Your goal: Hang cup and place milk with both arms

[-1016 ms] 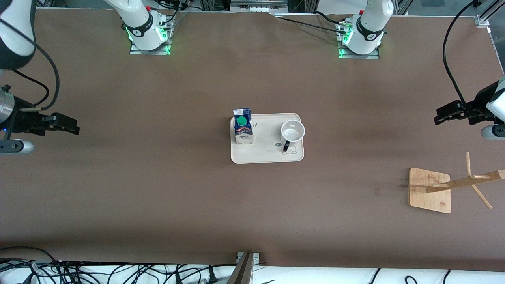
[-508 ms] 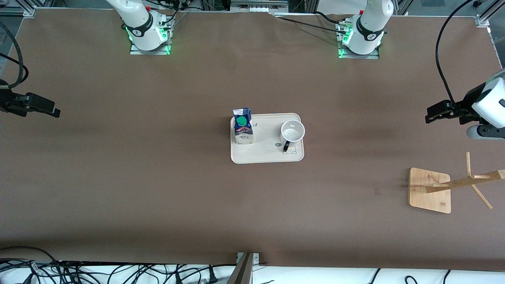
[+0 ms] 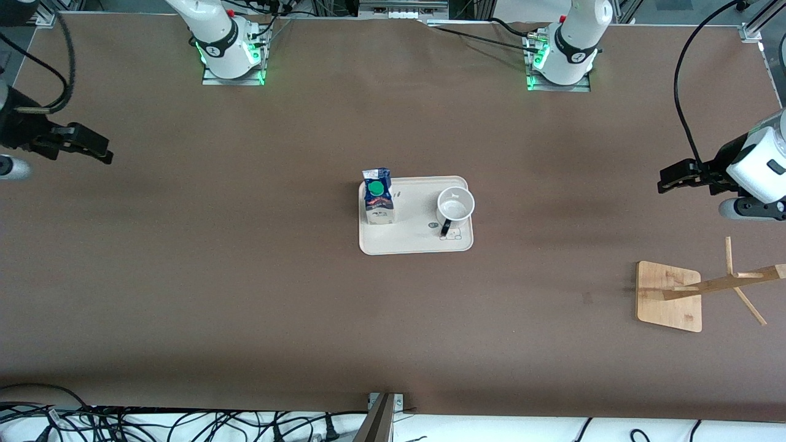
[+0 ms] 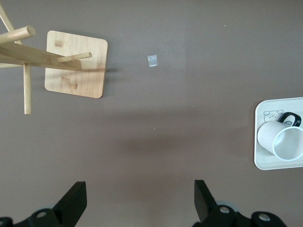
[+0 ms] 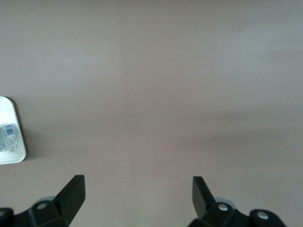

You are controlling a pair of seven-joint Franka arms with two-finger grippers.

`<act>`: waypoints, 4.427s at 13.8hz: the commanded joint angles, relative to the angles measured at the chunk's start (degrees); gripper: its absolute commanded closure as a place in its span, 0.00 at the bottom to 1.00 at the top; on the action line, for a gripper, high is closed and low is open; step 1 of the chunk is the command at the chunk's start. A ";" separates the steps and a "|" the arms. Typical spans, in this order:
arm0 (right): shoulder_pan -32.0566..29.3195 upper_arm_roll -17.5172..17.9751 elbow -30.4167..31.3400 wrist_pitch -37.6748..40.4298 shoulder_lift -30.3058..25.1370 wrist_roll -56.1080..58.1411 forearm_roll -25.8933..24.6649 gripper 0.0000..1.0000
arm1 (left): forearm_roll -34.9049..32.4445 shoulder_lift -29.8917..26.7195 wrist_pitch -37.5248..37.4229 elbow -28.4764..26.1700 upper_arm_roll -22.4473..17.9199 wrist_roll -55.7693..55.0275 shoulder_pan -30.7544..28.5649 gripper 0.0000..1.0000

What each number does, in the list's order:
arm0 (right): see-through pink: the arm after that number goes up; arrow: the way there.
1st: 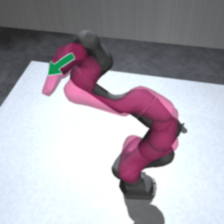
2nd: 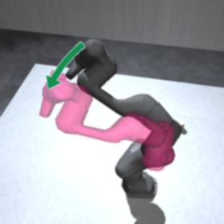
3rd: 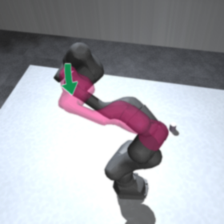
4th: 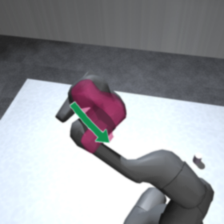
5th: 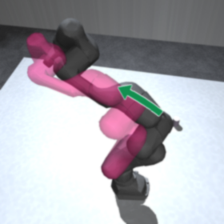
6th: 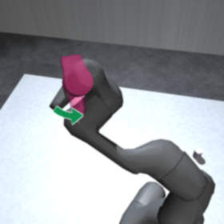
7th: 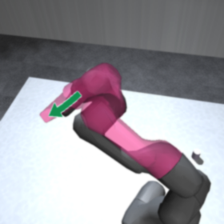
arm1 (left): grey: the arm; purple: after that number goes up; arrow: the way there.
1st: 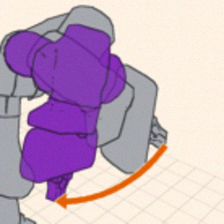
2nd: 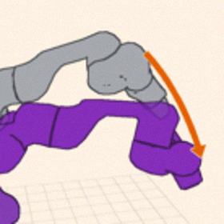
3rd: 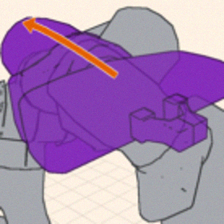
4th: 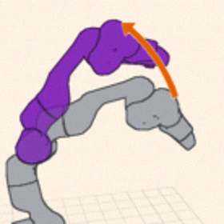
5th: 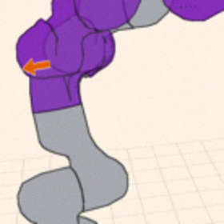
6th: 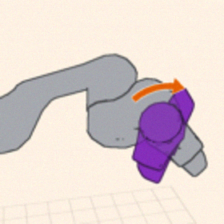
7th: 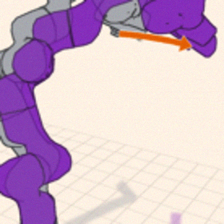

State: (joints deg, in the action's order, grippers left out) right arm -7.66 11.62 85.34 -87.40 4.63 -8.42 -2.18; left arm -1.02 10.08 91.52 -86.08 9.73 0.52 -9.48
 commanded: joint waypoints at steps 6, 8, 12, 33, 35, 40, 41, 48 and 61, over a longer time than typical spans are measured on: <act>-4.03 2.97 4.04 -2.42 -1.12 -1.07 -0.37 0.00 | 0.14 -2.78 4.89 -5.33 -1.21 1.24 0.16 0.00; -4.30 2.79 5.09 -4.25 -1.20 -1.07 0.24 0.00 | 0.14 -3.48 8.12 -6.98 -1.21 1.33 0.16 0.00; -0.28 -4.13 4.92 -6.29 -1.29 0.32 5.60 0.00 | 0.14 -4.19 9.99 -8.67 -1.91 6.05 0.16 0.00; 32.86 -6.79 0.54 -21.31 14.34 -30.47 5.88 0.00 | -0.83 -5.07 11.75 -11.13 -2.26 4.23 0.77 0.00; 36.12 -6.88 -1.22 -21.40 16.45 -33.67 5.17 0.00 | -0.83 -5.07 11.66 -11.13 -2.35 4.23 0.69 0.00; 40.96 -6.70 -1.58 -21.49 19.97 -33.59 3.34 0.00 | -0.83 -4.98 11.75 -11.48 -2.53 4.23 0.69 0.00; 41.49 -6.70 -1.58 -21.49 20.67 -33.59 1.67 0.00 | -0.83 -4.98 11.75 -11.74 -2.53 4.23 0.69 0.00; 45.53 -6.70 -1.67 -28.77 25.25 -32.72 1.04 0.00 | -0.83 -4.98 11.75 -11.83 -2.70 4.23 0.60 0.00; 46.59 -6.96 -1.50 -29.84 26.39 -28.23 0.86 0.00 | -0.83 -4.81 11.75 -12.27 -2.61 4.23 0.60 0.00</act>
State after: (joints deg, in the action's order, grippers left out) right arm 38.31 5.10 84.84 -117.60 30.34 -37.38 -0.78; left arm -1.14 6.41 102.48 -96.97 7.30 5.07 -9.11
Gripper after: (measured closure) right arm 0.000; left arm 0.000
